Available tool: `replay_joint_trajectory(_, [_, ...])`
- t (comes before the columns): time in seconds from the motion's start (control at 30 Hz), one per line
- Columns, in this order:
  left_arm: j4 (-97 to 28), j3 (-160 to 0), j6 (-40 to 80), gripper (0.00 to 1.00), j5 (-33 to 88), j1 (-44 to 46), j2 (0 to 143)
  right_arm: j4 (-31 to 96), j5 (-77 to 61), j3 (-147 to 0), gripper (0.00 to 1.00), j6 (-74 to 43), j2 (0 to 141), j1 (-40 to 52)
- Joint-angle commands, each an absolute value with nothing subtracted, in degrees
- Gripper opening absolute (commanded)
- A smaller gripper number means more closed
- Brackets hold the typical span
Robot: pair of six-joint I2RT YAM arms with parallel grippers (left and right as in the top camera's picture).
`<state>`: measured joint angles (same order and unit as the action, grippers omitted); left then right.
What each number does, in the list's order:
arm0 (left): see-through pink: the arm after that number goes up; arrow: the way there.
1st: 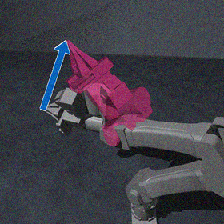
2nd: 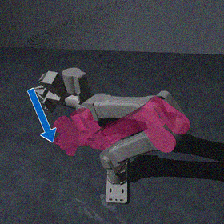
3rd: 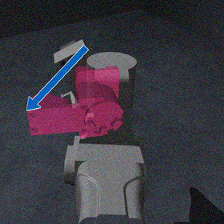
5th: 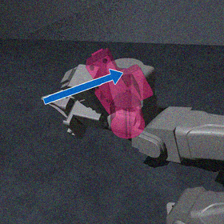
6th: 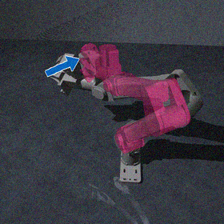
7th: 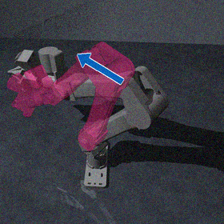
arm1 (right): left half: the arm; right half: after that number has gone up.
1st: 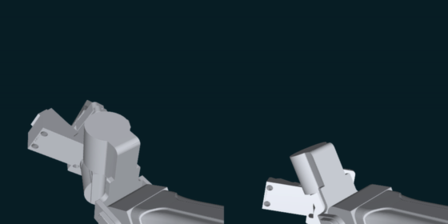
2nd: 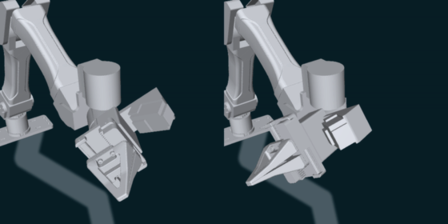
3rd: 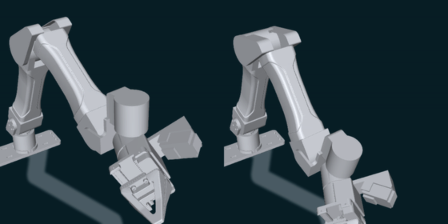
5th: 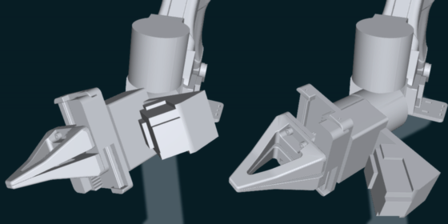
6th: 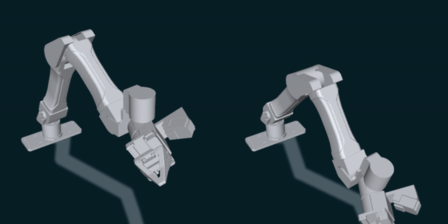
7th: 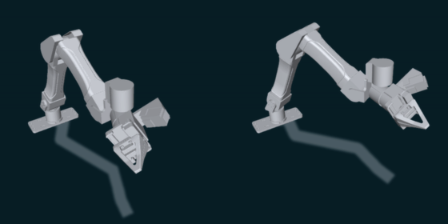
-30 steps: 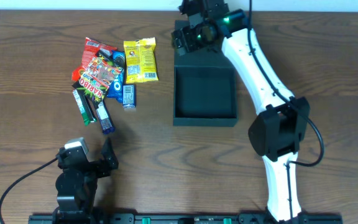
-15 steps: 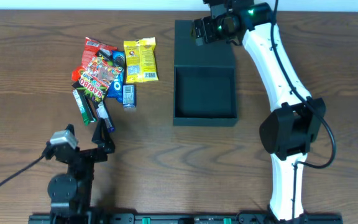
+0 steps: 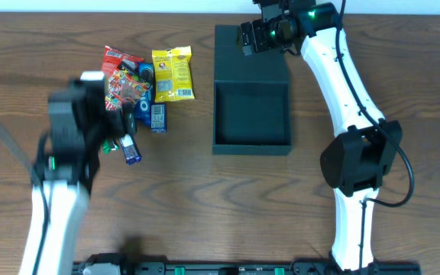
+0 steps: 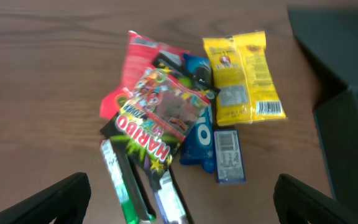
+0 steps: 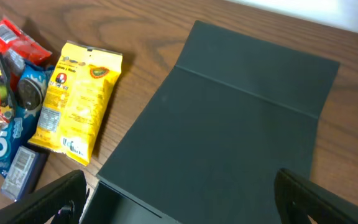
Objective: Pack container
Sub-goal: 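Move the left gripper over the red Haribo gummy bag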
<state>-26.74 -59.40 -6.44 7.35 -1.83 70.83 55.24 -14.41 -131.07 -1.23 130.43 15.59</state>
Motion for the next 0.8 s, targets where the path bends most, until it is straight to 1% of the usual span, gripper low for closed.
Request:
replay_joint_trajectory(0.0, [-29.34, -68.34, -17.15, 0.95, 16.19, -2.68, 80.95, 55.48, -14.85, -131.2, 0.96, -1.63, 128.49, 15.07])
replay_joint_trajectory(0.07, [-29.26, -71.48, -17.15, 0.95, 20.08, -2.66, 85.95, 55.86, -14.85, -131.2, 0.96, -1.63, 128.49, 15.07])
replay_joint_trajectory(0.13, [-26.7, -72.77, -16.23, 0.95, 20.97, -2.59, 90.08, 56.4, -14.85, -131.2, 0.96, -1.63, 128.49, 15.07])
replay_joint_trajectory(0.23, [-23.33, -72.75, -14.11, 0.95, 22.17, -2.61, 93.78, 57.1, -14.85, -131.2, 0.96, -1.61, 128.49, 15.07])
replay_joint_trajectory(0.4, [-22.41, -72.75, -14.11, 0.95, 22.76, -2.63, 98.15, 57.56, -14.85, -131.2, 0.96, -1.61, 128.49, 15.07])
replay_joint_trajectory(0.47, [-22.13, -72.77, -14.09, 0.95, 20.38, -2.63, 100.07, 57.45, -14.83, -131.2, 0.97, -1.61, 128.49, 15.07])
replay_joint_trajectory(0.63, [-21.71, -72.77, -9.89, 0.96, 8.47, -2.63, 104.84, 57.45, -14.83, -131.2, 0.98, -1.58, 128.49, 15.07])
replay_joint_trajectory(0.77, [-19.55, -72.77, -6.66, 0.96, 6.85, -2.66, 108.01, 57.47, -14.83, -131.2, 0.98, -1.61, 128.49, 15.09])
